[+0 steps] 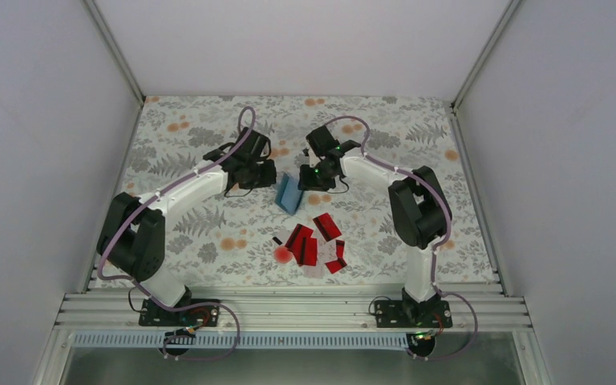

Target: Put the credit cards into the card holder

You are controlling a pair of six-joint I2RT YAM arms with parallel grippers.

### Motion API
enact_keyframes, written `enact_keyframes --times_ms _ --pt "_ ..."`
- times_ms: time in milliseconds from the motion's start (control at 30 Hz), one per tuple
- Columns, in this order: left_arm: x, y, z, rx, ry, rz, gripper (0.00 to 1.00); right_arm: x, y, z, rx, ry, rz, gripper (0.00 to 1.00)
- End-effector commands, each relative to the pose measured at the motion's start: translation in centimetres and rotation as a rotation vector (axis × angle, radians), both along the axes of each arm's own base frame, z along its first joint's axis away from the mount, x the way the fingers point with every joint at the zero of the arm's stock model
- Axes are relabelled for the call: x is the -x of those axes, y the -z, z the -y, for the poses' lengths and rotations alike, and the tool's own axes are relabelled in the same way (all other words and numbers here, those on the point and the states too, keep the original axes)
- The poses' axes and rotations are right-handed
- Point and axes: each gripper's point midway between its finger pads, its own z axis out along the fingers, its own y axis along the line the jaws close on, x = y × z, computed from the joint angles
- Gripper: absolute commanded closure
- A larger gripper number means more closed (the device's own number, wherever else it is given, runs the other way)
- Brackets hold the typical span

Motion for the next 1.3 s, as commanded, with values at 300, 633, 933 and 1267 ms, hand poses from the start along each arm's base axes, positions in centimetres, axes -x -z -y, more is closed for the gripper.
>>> enact_keyframes --times_ms 300,633,933,1267 --pt "-0.5 0.0 -1.0 -0.037 -0.057 -0.008 0.98 0.8 -0.5 0.4 0.011 -0.011 0.006 0.67" --pt "-0.2 1.5 -1.6 -0.055 -0.069 -0.047 0.98 1.5 0.0 0.0 -0.020 -0.034 -0.015 0.90" --pt "0.1 3.7 -4.0 -0.139 -0.104 -0.101 0.97 1.0 0.1 -0.4 -0.024 -0.044 -0.009 0.96" --pt "0.5 -0.4 -4.3 -0.156 -0.074 -0.047 0.45 0.6 0.0 -0.8 -0.028 -0.052 -0.006 0.96"
